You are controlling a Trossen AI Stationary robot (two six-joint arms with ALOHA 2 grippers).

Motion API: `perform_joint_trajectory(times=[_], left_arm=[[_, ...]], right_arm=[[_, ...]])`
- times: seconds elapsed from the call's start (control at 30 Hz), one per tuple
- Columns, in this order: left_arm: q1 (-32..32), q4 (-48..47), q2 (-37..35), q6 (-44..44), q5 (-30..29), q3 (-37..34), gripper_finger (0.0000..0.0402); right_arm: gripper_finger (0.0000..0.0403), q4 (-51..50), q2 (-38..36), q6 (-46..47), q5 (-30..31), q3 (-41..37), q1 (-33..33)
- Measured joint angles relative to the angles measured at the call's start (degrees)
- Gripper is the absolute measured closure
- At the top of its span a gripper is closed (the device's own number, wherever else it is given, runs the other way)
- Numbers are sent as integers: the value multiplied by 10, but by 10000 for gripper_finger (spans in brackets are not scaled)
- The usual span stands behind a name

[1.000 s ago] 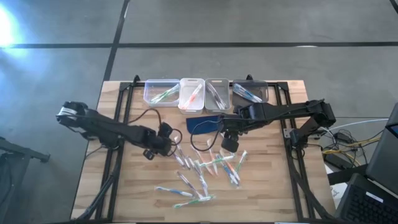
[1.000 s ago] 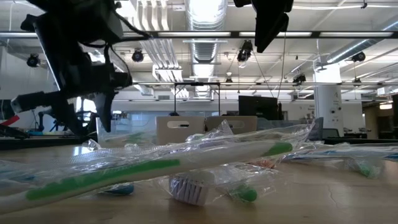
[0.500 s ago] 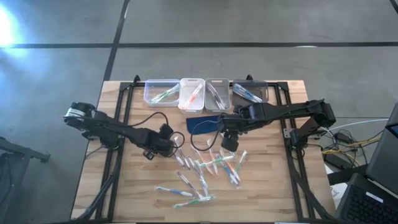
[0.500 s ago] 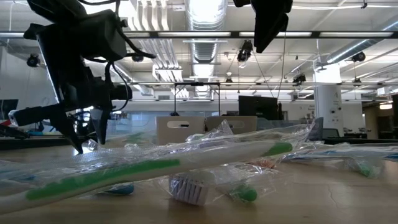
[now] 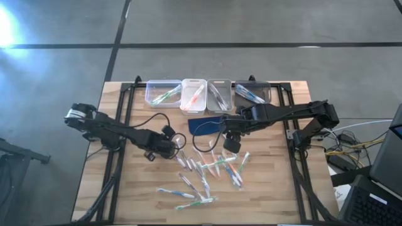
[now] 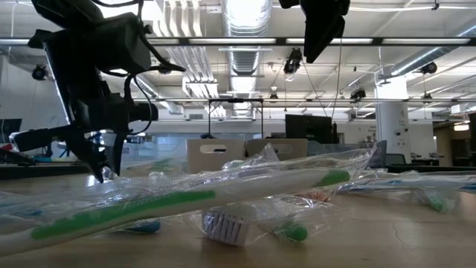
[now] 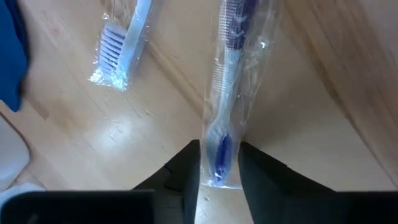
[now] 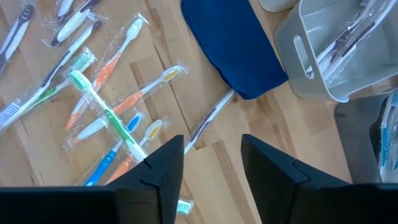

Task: Pick & Place Toothbrushes
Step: Put the violet toothbrush into the gray bin

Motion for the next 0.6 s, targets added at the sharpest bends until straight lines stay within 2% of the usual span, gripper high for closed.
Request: perform_joint_trajectory(times=[0.3,0.6], left_arm=[[1,0,0,7,-21,0,345],[-1,-6,-1,6,-23,0,356]], right_arm=[[264,-1,0,0,0,0,0],[268,-2,0,0,0,0,0]])
